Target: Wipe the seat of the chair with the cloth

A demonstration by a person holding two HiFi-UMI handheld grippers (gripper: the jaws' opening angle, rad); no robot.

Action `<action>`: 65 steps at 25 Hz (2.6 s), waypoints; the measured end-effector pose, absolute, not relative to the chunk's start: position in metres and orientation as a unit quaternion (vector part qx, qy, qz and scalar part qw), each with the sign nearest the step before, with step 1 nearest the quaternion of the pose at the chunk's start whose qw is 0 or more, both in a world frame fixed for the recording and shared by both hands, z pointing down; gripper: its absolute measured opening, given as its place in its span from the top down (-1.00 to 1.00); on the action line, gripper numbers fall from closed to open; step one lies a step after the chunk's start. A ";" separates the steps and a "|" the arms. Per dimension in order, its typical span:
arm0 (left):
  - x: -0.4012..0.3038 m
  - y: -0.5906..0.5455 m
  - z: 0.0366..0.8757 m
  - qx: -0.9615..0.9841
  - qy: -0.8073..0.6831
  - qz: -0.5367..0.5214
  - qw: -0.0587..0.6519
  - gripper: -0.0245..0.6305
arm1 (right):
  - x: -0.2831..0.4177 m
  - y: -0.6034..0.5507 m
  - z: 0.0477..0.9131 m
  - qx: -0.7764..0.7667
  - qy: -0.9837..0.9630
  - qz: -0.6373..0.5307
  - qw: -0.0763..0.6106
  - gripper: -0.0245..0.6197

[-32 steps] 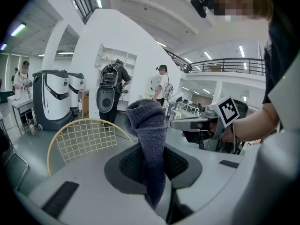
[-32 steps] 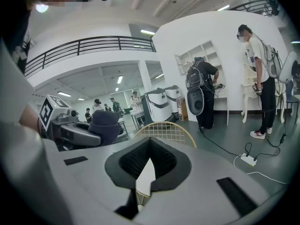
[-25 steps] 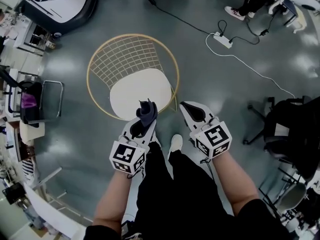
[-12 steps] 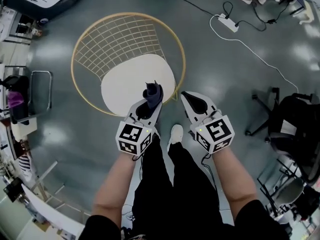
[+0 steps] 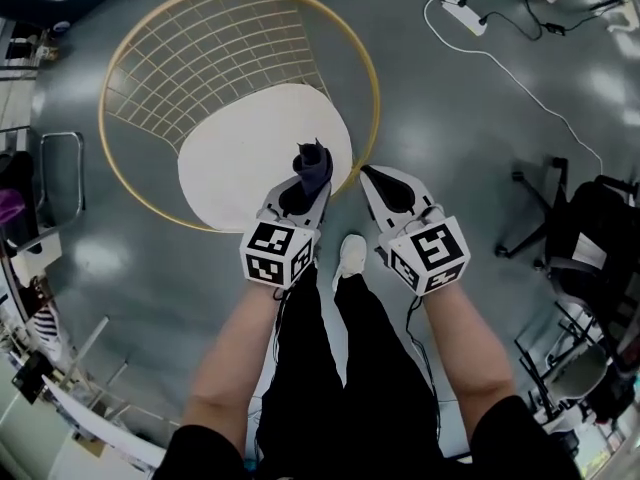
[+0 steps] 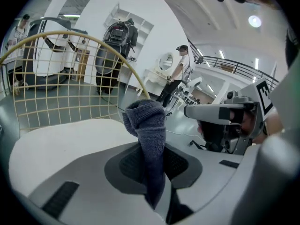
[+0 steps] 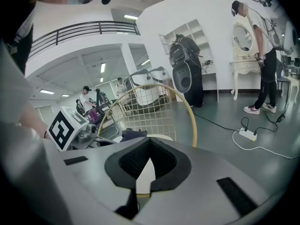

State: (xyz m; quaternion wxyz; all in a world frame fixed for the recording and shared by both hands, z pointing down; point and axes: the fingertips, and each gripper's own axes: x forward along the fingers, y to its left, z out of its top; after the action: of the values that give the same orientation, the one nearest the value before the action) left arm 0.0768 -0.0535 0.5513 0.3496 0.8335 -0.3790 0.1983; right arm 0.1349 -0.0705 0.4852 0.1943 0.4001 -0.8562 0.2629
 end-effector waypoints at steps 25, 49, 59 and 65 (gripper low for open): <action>0.088 -0.068 0.677 0.780 -0.375 0.201 0.459 0.65 | 0.135 -0.085 0.583 0.418 -0.828 0.300 0.225 0.89; -0.033 -0.020 0.696 0.672 -0.497 0.227 0.499 0.65 | 0.080 -0.073 0.577 0.374 -0.848 0.297 0.229 0.89; -0.110 0.012 0.694 0.631 -0.533 0.239 0.510 0.65 | 0.021 -0.069 0.566 0.345 -0.863 0.286 0.233 0.89; -0.138 0.020 0.692 0.608 -0.549 0.248 0.518 0.65 | 0.007 -0.074 0.563 0.331 -0.868 0.286 0.236 0.89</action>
State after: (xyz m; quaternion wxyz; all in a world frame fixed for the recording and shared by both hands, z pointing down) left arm -0.1379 0.0198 0.6923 0.5178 0.6076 -0.5489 0.2478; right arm 0.0066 -0.0737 0.5629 0.2361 0.3311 -0.8678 0.2855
